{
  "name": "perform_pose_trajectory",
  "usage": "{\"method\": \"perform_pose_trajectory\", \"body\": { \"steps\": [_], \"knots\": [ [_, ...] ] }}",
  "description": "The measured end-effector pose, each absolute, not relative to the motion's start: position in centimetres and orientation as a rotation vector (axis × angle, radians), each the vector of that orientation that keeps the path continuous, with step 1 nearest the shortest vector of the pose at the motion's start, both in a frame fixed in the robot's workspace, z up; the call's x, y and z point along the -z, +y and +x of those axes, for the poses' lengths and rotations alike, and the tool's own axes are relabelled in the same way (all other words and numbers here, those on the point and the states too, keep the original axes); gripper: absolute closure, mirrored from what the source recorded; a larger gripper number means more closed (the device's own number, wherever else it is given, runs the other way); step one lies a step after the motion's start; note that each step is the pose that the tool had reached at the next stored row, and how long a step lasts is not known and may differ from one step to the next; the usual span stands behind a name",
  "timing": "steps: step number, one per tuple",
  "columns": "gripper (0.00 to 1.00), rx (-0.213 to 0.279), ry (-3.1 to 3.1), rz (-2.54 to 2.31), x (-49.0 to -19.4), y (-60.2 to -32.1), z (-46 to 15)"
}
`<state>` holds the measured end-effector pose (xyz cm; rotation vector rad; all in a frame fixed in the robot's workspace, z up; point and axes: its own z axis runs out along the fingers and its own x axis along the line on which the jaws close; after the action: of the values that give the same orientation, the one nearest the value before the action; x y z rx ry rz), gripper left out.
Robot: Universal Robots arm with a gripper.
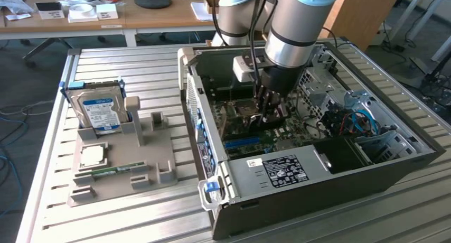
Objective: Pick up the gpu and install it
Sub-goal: 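Insert the gpu into the slot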
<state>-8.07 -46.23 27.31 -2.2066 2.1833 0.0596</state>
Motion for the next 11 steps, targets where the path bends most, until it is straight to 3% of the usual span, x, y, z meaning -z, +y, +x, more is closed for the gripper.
{"method": "perform_pose_trajectory", "body": {
  "steps": [11],
  "knots": [
    [0.73, -0.06, 2.183, -2.206, -26.85, -46.28, -8.65]
  ]
}}
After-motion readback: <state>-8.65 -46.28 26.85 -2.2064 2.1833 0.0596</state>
